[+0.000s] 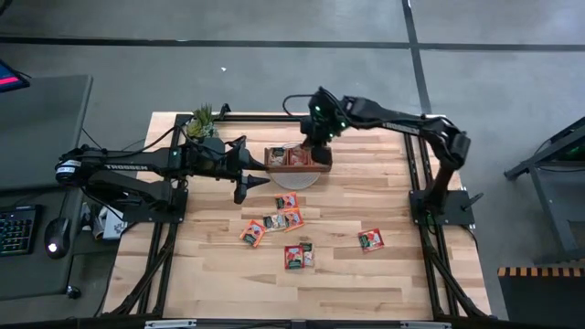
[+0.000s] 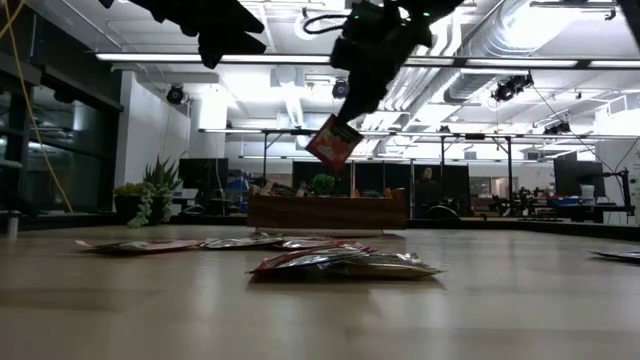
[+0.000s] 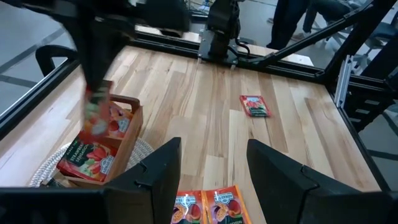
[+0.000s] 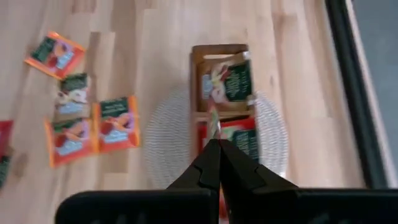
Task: Pick & Place Tea
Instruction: Put the red tea bag in the middle section of the wooden organizer
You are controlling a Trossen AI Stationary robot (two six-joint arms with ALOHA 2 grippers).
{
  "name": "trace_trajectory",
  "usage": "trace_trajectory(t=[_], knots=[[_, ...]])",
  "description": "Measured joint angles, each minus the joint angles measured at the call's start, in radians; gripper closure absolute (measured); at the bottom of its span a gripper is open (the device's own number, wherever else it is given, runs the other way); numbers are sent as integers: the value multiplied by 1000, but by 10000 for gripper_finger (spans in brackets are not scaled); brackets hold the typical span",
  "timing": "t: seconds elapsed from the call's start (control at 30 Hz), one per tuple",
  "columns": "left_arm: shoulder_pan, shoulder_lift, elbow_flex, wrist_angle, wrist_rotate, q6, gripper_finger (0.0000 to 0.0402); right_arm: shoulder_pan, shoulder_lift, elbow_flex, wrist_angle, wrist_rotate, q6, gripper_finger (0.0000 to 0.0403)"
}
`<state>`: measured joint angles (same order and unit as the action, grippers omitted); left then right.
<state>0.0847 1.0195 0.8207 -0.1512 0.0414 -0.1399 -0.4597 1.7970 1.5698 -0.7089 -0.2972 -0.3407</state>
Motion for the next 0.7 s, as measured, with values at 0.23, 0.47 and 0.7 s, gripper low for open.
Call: trace_trajectory(t=[0.23, 0.47, 0.7], knots=[[0, 0, 0, 0, 0, 0, 220, -30, 170, 317, -261, 55, -193, 403], [0, -1, 0, 0, 0, -23, 220, -26, 300, 514, -397, 76, -267, 403], [0, -1, 0, 0, 0, -29, 220, -2, 352, 542, -477, 86, -262, 403]])
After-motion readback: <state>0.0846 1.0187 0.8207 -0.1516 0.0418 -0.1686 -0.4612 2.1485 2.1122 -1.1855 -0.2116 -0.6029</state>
